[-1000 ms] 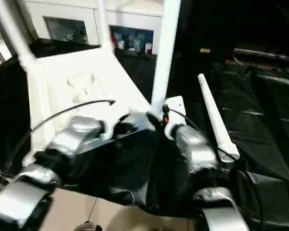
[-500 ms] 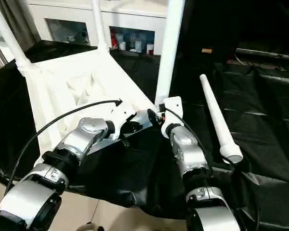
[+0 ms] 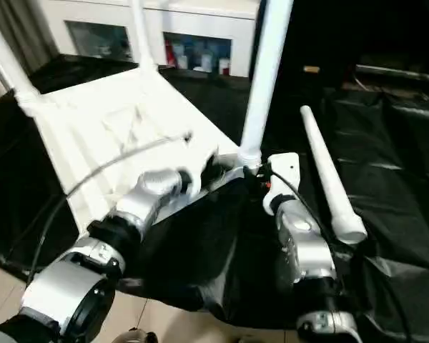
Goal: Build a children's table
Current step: Rotate table base
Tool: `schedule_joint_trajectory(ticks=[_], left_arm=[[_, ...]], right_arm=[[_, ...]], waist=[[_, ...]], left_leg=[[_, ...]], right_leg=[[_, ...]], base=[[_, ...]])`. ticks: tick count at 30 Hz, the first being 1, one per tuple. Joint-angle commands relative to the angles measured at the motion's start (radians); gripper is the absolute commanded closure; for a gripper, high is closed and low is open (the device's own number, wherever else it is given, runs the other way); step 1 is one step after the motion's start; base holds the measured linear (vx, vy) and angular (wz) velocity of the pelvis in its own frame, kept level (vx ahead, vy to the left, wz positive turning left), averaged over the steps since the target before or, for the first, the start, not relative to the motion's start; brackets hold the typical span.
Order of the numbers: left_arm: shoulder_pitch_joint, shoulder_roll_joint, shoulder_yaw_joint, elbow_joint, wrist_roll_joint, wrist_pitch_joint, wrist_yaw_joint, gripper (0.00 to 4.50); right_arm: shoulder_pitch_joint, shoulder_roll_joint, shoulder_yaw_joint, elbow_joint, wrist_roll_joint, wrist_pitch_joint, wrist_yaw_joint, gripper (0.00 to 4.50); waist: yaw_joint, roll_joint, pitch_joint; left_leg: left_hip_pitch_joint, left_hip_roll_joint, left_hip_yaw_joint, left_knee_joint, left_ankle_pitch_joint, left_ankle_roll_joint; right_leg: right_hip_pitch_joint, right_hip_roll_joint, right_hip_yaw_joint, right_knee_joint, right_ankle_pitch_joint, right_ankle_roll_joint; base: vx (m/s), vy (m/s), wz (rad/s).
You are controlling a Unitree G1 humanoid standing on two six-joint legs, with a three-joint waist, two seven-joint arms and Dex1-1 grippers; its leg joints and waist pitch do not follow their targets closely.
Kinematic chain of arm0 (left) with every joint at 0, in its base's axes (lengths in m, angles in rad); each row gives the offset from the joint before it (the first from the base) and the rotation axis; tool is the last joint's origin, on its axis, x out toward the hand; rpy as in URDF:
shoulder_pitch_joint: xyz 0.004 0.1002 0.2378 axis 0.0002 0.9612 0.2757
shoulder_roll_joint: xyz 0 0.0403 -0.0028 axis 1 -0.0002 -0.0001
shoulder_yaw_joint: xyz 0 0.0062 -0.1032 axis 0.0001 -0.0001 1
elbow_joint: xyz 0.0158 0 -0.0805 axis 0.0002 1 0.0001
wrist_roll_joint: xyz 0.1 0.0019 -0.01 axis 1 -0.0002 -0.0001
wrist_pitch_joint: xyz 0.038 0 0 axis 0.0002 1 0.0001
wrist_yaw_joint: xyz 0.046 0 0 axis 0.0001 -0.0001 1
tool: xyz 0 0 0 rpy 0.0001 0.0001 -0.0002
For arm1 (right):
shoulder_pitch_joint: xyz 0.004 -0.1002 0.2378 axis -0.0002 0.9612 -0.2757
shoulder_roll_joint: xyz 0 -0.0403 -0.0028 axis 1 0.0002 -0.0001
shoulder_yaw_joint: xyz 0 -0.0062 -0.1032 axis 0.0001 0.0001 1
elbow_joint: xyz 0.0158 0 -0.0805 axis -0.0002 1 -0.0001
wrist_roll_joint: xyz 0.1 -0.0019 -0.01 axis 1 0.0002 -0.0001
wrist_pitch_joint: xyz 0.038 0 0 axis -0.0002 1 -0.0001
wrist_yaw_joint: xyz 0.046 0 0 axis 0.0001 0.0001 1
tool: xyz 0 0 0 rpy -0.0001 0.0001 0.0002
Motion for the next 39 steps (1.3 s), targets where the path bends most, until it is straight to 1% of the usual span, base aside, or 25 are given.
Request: schedule_joint_trajectory(ticks=[1,2,3,5,7,8,9,11,12,13,14,15,16,17,18,20,21,23,25,29,31,33,34,35,39], left_arm=[[0.003,0.036,0.028,-0.063,-0.012,0.007,0.026,3.48],[0.022,0.061,0.033,-0.113,-0.006,0.021,0.03,3.43],[0.044,0.084,0.037,-0.161,0.0,0.034,0.031,3.29],[0.097,0.14,0.053,-0.277,0.012,0.084,0.03,3.29],[0.187,0.235,0.097,-0.464,0.033,0.179,0.031,3.1],[0.187,0.235,0.097,-0.464,0.033,0.179,0.031,3.1],[0.226,0.275,0.118,-0.531,0.049,0.21,0.032,2.94],[0.298,0.341,0.153,-0.622,0.097,0.219,0.048,2.86],[0.302,0.345,0.155,-0.627,0.1,0.218,0.05,2.72],[0.333,0.368,0.172,-0.654,0.127,0.204,0.077,2.65],[0.363,0.387,0.2,-0.669,0.159,0.182,0.128,2.56],[0.384,0.4,0.217,-0.681,0.18,0.181,0.164,2.48],[0.394,0.406,0.225,-0.687,0.19,0.18,0.181,2.48],[0.427,0.425,0.241,-0.725,0.218,0.213,0.238,2.42],[0.475,0.438,0.268,-0.793,0.252,0.288,0.305,2.25],[0.509,0.436,0.296,-0.838,0.264,0.35,0.334,2.14],[0.53,0.436,0.312,-0.854,0.276,0.379,0.347,2.01],[0.546,0.436,0.322,-0.869,0.285,0.398,0.353,1.92],[0.595,0.45,0.341,-0.873,0.306,0.439,0.354,1.68],[0.635,0.469,0.31,-0.881,0.28,0.52,0.302,1.35],[0.65,0.46,0.262,-0.918,0.213,0.62,0.193,1.18],[0.657,0.455,0.227,-0.948,0.18,0.662,0.126,1.03],[0.66,0.458,0.21,-0.959,0.175,0.67,0.105,0.92],[0.662,0.461,0.19,-0.968,0.166,0.66,0.079,0.92],[0.662,0.476,0.115,-1.024,0.119,0.699,-0.026,0.54]], right_arm=[[0.016,0.008,0.012,-0.053,0.005,0.021,-0.002,0.75],[0.027,0.01,0.024,-0.075,0.002,0.026,0.006,0.75],[0.038,0.015,0.036,-0.093,0.002,0.028,0.015,0.75],[0.058,0.023,0.057,-0.12,0.016,0.04,0.044,0.75],[0.085,0.028,0.103,-0.148,0.01,0.045,0.076,0.75],[0.085,0.028,0.103,-0.148,0.01,0.045,0.076,0.75],[0.092,0.029,0.119,-0.153,0.0,0.043,0.079,0.75],[0.097,0.036,0.128,-0.153,-0.001,0.04,0.083,0.75],[0.097,0.036,0.127,-0.153,-0.001,0.04,0.083,0.75],[0.096,0.038,0.126,-0.151,0.0,0.041,0.083,0.75],[0.092,0.039,0.125,-0.142,0.001,0.045,0.084,0.75],[0.089,0.039,0.125,-0.138,0.0,0.049,0.085,0.75],[0.087,0.039,0.124,-0.136,0.0,0.051,0.085,0.75],[0.084,0.036,0.127,-0.133,0.001,0.063,0.089,0.75],[0.077,0.023,0.135,-0.122,-0.005,0.072,0.098,0.75],[0.069,0.015,0.142,-0.108,-0.011,0.074,0.103,0.75],[0.062,0.014,0.142,-0.099,-0.014,0.079,0.098,0.75],[0.058,0.014,0.141,-0.094,-0.016,0.083,0.094,0.75],[0.048,0.019,0.141,-0.086,-0.017,0.086,0.092,0.75],[0.041,0.017,0.145,-0.092,-0.013,0.091,0.099,0.75],[0.033,0.009,0.129,-0.1,-0.001,0.103,0.097,0.75],[0.02,0.0,0.114,-0.099,0.008,0.121,0.094,0.75],[0.015,-0.006,0.109,-0.102,0.011,0.13,0.096,0.75],[0.007,-0.018,0.105,-0.106,0.006,0.139,0.094,0.75],[-0.026,-0.096,0.103,-0.116,-0.052,0.205,0.072,0.75]], waist=[[-0.002,-0.006,-0.067],[-0.004,-0.007,-0.067],[-0.009,0.003,-0.065],[-0.014,0.002,-0.064],[-0.024,0.015,-0.066],[-0.026,0.016,-0.068],[-0.028,0.023,-0.067],[-0.028,0.021,-0.061],[-0.024,0.028,-0.064],[-0.025,0.019,-0.061],[-0.023,0.023,-0.061],[-0.021,0.018,-0.059],[-0.022,0.003,-0.057],[-0.019,0.008,-0.058],[-0.02,-0.006,-0.058],[-0.015,0.001,-0.058],[-0.015,-0.003,-0.056],[-0.013,-0.001,-0.056],[-0.012,-0.006,-0.056],[-0.014,-0.001,-0.056],[-0.01,0.004,-0.057],[-0.005,0.008,-0.057],[-0.006,0.004,-0.058],[-0.003,0.013,-0.059],[0.009,0.008,-0.058]], left_leg=[[0.012,0.006,0.003,-0.053,-0.168,0.082],[0.012,0.006,0.003,-0.053,-0.17,0.079],[0.011,0.006,0.0,-0.056,-0.184,0.073],[0.009,0.01,-0.001,-0.059,-0.191,0.069],[0.011,0.011,-0.002,-0.059,-0.191,0.064],[0.011,0.014,-0.004,-0.059,-0.186,0.06],[0.017,0.011,-0.001,-0.057,-0.192,0.056],[0.012,0.011,-0.001,-0.061,-0.204,0.046],[0.016,0.017,-0.004,-0.062,-0.215,0.039],[0.017,0.016,-0.002,-0.064,-0.225,0.031],[0.019,0.016,-0.002,-0.063,-0.228,0.027],[0.016,0.015,-0.002,-0.065,-0.226,0.023],[0.016,0.014,0.001,-0.066,-0.23,0.024],[0.016,0.014,-0.001,-0.066,-0.226,0.02],[0.014,0.016,0.001,-0.066,-0.216,0.02],[0.016,0.017,0.0,-0.066,-0.204,0.021],[0.018,0.015,0.002,-0.066,-0.211,0.019],[0.022,0.015,0.002,-0.066,-0.234,0.008],[0.02,0.014,0.0,-0.068,-0.251,0.002],[0.018,0.01,-0.002,-0.069,-0.258,-0.006],[0.024,0.011,-0.001,-0.068,-0.26,-0.014],[0.022,0.01,-0.002,-0.069,-0.27,-0.017],[0.021,0.009,-0.002,-0.068,-0.265,-0.018],[0.023,0.01,-0.004,-0.068,-0.263,-0.02],[0.023,0.007,-0.001,-0.064,-0.244,-0.024]], right_leg=[[0.064,-0.04,0.023,-0.068,-0.025,-0.228],[0.065,-0.04,0.024,-0.067,-0.03,-0.226],[0.064,-0.039,0.022,-0.069,-0.054,-0.222],[0.067,-0.04,0.022,-0.067,-0.058,-0.224],[0.063,-0.036,0.021,-0.062,-0.036,-0.232],[0.064,-0.038,0.022,-0.059,-0.023,-0.235],[0.056,-0.033,0.021,-0.063,-0.03,-0.24],[0.057,-0.033,0.021,-0.064,-0.058,-0.238],[0.054,-0.037,0.023,-0.063,-0.069,-0.233],[0.052,-0.032,0.022,-0.066,-0.081,-0.222],[0.05,-0.033,0.024,-0.064,-0.084,-0.221],[0.052,-0.034,0.025,-0.062,-0.09,-0.212],[0.05,-0.031,0.025,-0.068,-0.106,-0.204],[0.05,-0.033,0.026,-0.066,-0.116,-0.194],[0.051,-0.032,0.027,-0.064,-0.103,-0.187],[0.048,-0.035,0.027,-0.06,-0.11,-0.184],[0.043,-0.033,0.027,-0.066,-0.127,-0.18],[0.038,-0.031,0.029,-0.068,-0.148,-0.175],[0.038,-0.032,0.029,-0.069,-0.162,-0.163],[0.036,-0.029,0.03,-0.068,-0.154,-0.155],[0.033,-0.029,0.031,-0.067,-0.139,-0.166],[0.033,-0.029,0.031,-0.066,-0.132,-0.174],[0.037,-0.029,0.031,-0.065,-0.12,-0.176],[0.036,-0.029,0.03,-0.064,-0.112,-0.177],[0.041,-0.027,0.029,-0.063,-0.101,-0.175]], base=[[0.0,0.0,0.0],[0.0,0.0,0.0],[0.0,0.0,0.0],[0.0,0.0,0.0],[0.0,0.0,0.0],[0.0,0.0,0.0],[0.0,0.0,0.0],[0.0,0.0,0.0],[0.0,0.0,0.0],[0.0,0.0,0.0],[0.0,0.0,0.0],[0.0,0.0,0.0],[0.0,0.0,0.0],[0.0,0.0,0.0],[0.0,0.0,0.0],[0.0,0.0,0.0],[0.0,0.0,0.0],[0.0,0.0,0.0],[0.0,0.0,0.0],[0.0,0.0,0.0],[0.0,0.0,0.0],[0.0,0.0,0.0],[0.0,0.0,0.0],[0.0,0.0,0.0],[0.0,0.0,0.0]])
